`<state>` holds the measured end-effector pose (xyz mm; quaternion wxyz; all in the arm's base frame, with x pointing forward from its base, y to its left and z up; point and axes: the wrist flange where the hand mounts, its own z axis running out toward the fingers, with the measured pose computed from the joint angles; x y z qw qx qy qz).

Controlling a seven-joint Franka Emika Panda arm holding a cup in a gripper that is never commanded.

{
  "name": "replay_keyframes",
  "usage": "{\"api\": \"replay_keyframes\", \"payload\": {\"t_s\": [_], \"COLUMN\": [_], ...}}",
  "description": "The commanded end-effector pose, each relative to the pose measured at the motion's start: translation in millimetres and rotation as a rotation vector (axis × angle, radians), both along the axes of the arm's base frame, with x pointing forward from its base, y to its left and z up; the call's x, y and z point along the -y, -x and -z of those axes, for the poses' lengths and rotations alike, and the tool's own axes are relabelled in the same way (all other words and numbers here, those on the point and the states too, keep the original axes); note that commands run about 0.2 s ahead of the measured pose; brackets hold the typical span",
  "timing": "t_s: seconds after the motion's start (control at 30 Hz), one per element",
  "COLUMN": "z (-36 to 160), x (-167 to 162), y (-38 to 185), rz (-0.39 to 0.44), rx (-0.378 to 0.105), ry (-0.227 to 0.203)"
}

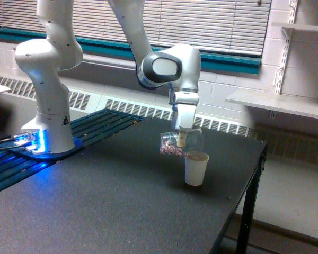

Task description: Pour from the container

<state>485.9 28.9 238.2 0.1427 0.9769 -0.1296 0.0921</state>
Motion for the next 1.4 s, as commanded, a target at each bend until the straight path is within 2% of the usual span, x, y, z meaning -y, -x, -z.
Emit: {"api": "replay_keyframes", "payload": {"t_s": [0.03,0.43,0.83,1.4], "z": [-3.6,-1.7,-10.3,-10.5], "x": [-15.9,-26.1,-13.2,-1.0], "y": [-3.4,-5.0,-5.9,1.9], "rz": [-0.06,-0.102,-0.103,-0.092], "rx": [-0.01,-0.033,-0.02,-0.027], "ry": [0.028,0.067,0.091,0.1]}}
